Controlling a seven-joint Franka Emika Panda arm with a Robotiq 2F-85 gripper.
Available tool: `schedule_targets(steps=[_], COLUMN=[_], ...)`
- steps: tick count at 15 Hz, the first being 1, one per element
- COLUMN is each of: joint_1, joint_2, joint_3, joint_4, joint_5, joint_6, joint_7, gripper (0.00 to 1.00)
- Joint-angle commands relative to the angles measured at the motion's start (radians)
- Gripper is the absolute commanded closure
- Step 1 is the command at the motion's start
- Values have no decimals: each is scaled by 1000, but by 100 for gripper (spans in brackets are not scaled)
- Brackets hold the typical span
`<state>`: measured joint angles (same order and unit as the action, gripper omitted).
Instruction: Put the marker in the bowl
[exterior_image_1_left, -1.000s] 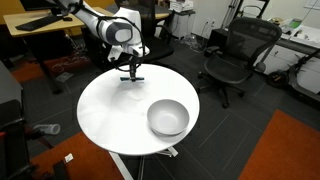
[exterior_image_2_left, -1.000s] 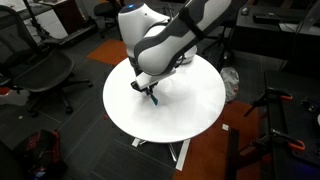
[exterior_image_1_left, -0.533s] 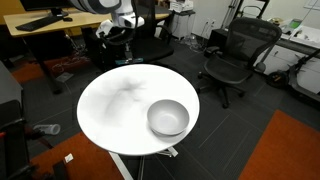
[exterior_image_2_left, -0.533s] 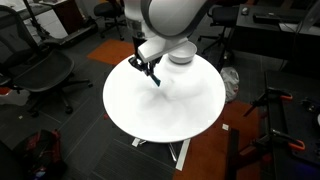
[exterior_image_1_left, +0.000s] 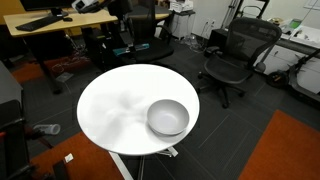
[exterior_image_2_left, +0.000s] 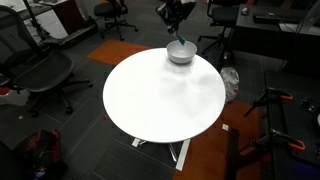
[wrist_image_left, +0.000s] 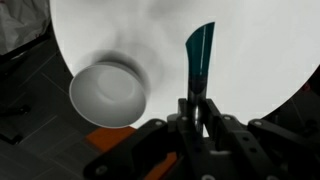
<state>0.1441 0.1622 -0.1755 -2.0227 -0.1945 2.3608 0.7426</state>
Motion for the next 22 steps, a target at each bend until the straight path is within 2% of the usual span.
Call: schedule_targets(steps=[1,5,8,9,13,14,22], joint_1=[-72,-161,-208,-207,-222,-222,-290], joint_2=[-150,-206,-210,-185,-186,-186,53], joint_3=[13,19,17,31,29,31,-22], joint_4=[-123,-136,-129,-101,-103,-104,103], joint_5=[-72,-96,-58,-71,-71,-71,42], joint_6=[36,31,33,9,12,12,-57], joint_7=[34,2,-40,-17,-20,-19,-51], gripper=[95,95,95,81,81,95,95])
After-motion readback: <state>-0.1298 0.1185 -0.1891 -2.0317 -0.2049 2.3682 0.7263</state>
